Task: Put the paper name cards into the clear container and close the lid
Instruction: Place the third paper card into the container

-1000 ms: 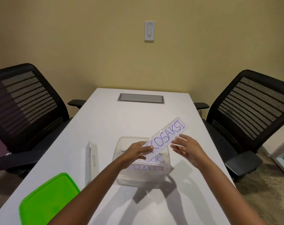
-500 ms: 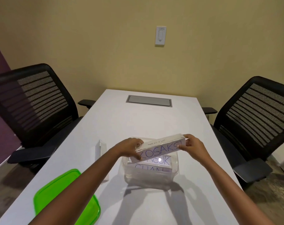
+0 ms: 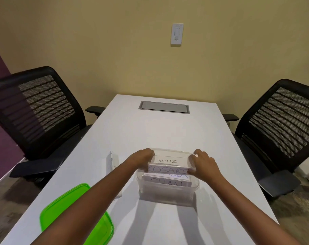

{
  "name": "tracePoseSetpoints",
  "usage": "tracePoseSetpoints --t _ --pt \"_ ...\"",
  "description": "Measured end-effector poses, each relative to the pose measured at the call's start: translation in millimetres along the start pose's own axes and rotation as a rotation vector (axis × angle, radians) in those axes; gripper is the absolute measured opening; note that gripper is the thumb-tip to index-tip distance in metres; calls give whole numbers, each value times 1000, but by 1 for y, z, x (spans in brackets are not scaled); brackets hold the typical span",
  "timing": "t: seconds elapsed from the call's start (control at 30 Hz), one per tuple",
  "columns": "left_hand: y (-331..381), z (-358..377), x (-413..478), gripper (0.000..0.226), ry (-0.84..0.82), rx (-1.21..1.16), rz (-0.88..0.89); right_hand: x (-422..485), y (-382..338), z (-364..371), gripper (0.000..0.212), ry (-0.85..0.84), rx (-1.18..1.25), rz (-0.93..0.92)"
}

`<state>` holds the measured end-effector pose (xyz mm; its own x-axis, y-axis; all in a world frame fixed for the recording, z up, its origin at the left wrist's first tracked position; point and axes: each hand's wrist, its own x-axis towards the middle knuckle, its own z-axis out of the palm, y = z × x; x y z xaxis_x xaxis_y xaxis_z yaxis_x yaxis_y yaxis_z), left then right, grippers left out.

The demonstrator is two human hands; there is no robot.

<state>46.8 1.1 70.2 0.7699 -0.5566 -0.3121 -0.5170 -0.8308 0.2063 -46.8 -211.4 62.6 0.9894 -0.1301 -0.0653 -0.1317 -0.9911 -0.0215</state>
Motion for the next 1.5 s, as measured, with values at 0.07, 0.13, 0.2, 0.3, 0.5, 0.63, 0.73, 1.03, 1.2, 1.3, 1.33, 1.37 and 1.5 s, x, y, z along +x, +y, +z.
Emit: tracePoseSetpoints --t 0.07,0.13,0.2,0.3,0.5,0.63,0.73,1.03,1.2,1.3,1.33,1.37,1.5 --pt "0 4 5 49 11 -3 9 5 -4 8 64 -44 -15 -50" --pt "1 10 11 49 17 -9 16 10 -8 15 67 -79 -17 -75" --pt "0 16 16 48 9 -6 23 15 -11 22 63 -108 -39 -90" --pt "-2 24 24 50 -29 -7 26 22 -13 30 55 -163 -37 -84" --pt "-5 41 41 48 -117 -12 16 33 -13 50 53 -297 -24 -71" --pt "-6 52 50 47 -172 -6 6 41 -13 61 53 -379 1 -59" --pt "-6 59 58 47 -202 0 -3 46 -13 67 51 -427 13 -69" --pt "-11 69 67 50 -264 21 0 58 -12 81 46 -490 38 -75" --pt "-12 75 68 50 -286 21 -7 57 -13 89 42 -492 47 -89" --pt "-12 79 69 48 -291 18 -7 56 -12 91 41 -493 53 -84" --pt "-12 82 69 48 -293 15 -10 56 -11 92 41 -496 54 -78" --pt "-12 84 70 47 -293 8 -15 56 -10 93 40 -496 54 -71" --pt "-14 90 71 47 -273 1 -17 56 -10 95 39 -490 50 -52"
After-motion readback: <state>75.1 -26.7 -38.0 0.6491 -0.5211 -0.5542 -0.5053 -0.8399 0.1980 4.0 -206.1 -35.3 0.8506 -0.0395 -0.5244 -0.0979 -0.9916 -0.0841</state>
